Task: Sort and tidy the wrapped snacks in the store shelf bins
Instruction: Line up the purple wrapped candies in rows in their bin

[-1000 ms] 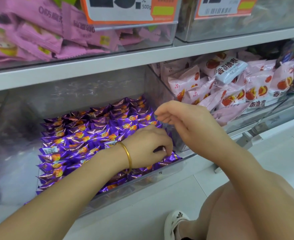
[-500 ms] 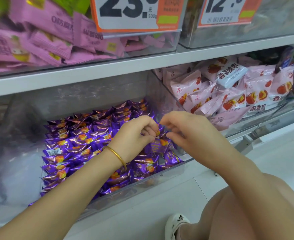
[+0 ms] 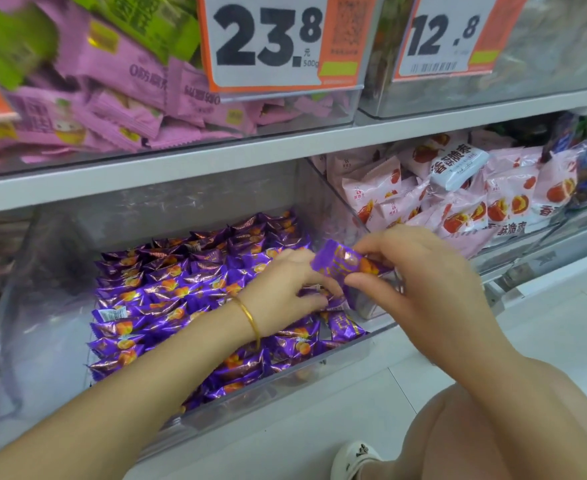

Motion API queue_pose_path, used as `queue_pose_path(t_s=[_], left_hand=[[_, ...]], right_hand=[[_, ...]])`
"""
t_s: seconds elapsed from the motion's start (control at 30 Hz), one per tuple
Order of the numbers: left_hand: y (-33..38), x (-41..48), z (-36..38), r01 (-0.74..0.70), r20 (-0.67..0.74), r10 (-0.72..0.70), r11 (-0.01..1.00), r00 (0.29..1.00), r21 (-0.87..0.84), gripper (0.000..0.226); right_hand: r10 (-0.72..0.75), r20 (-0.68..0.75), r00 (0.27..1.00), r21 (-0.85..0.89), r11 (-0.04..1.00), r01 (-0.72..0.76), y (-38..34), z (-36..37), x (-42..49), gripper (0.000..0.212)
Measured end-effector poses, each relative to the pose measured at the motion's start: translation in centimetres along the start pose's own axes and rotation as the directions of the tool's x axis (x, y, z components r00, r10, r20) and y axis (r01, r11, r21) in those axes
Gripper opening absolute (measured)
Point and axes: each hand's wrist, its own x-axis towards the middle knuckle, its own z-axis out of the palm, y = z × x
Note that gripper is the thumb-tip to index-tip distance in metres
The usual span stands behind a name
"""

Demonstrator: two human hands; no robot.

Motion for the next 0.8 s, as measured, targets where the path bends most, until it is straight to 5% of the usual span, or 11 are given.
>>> queue_pose_path(t_s=[0.13, 0.37, 0.67, 0.8], left_hand=[[1.2, 1.8, 0.8, -0.280, 0.411, 0.055, 0.812, 0.910, 0.511, 0.042], [1.7, 3.0, 2.6, -0.432, 0.552, -0.001, 0.621, 0.834, 0.654, 0.041], [1.1, 2.5, 1.6, -0.262, 0.439, 0.012, 0.817, 0.899, 0.514, 0.037], [-0.2, 1.9, 1.4, -0.082, 0.361, 0.015, 0.982, 0.932, 0.173, 0.037]], right_hand=[[0.068, -0.081, 0.994, 0.237, 0.970, -0.047, -0.1, 0.6, -0.2, 0.024], [0.112, -0.067, 0.991, 0.289, 0.953, -0.089, 0.0, 1.2, -0.3, 0.023], [0.124, -0.065, 0.990, 0.289, 0.952, -0.101, -0.2, 1.4, -0.3, 0.027], [0.146, -0.079, 0.986, 0.318, 0.941, -0.114, -0.3, 1.4, -0.3, 0.024]])
